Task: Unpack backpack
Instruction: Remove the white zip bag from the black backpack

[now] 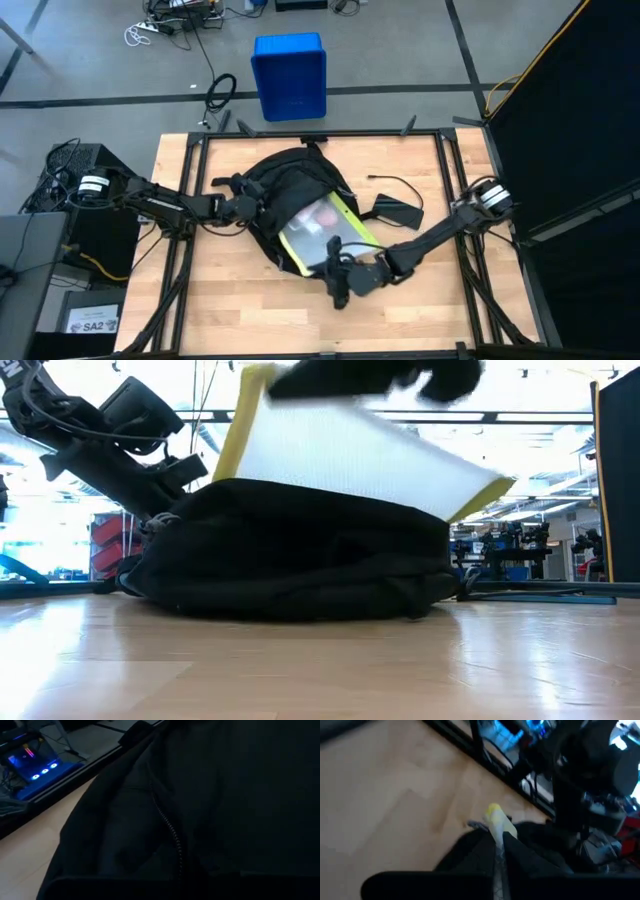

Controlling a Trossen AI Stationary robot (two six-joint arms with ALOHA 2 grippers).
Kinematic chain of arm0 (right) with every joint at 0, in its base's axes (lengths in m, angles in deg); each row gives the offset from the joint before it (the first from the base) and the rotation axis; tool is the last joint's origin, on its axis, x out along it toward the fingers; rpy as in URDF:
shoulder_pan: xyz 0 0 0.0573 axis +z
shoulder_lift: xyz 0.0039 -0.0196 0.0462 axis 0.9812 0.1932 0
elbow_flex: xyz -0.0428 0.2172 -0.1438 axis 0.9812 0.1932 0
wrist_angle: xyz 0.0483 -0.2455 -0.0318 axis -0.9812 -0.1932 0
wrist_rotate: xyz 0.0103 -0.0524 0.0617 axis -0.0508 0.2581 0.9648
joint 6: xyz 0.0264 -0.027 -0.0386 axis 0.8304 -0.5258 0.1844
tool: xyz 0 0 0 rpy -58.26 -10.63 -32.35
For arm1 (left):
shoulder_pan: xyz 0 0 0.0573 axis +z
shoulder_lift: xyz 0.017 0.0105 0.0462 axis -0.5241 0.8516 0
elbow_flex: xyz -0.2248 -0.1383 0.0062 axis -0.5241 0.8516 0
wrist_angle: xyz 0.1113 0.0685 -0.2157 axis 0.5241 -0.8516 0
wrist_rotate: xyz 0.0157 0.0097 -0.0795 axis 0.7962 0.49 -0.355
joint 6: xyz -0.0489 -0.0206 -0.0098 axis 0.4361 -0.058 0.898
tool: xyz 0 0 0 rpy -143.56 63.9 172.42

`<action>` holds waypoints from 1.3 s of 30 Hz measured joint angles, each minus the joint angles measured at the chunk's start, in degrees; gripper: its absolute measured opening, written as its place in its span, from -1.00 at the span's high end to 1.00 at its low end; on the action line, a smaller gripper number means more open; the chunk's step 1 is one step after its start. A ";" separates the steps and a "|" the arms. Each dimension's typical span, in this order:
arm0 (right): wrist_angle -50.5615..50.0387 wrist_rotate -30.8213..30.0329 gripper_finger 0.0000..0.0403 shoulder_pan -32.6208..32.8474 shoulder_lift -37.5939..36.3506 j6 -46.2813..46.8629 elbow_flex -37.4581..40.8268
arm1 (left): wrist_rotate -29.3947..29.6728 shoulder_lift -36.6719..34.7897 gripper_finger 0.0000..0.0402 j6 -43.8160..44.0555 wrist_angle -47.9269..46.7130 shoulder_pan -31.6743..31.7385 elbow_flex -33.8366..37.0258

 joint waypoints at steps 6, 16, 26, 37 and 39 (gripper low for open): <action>-3.93 -2.26 1.00 4.53 -4.87 1.93 -0.02 | 0.27 0.00 1.00 -0.01 0.07 0.26 0.00; -10.22 -6.62 1.00 11.60 -10.67 6.59 -0.02 | 0.12 0.00 1.00 0.97 -0.59 0.30 0.02; -34.75 -12.11 1.00 15.98 -10.90 31.55 -0.04 | 2.15 0.00 1.00 1.12 -1.58 0.35 0.04; -54.52 -4.44 1.00 20.67 -10.86 59.95 1.40 | 3.19 0.00 1.00 4.19 -5.89 0.37 0.02; -57.31 -3.39 1.00 21.85 -10.83 64.57 2.42 | 3.21 0.00 1.00 4.21 -5.95 0.39 0.02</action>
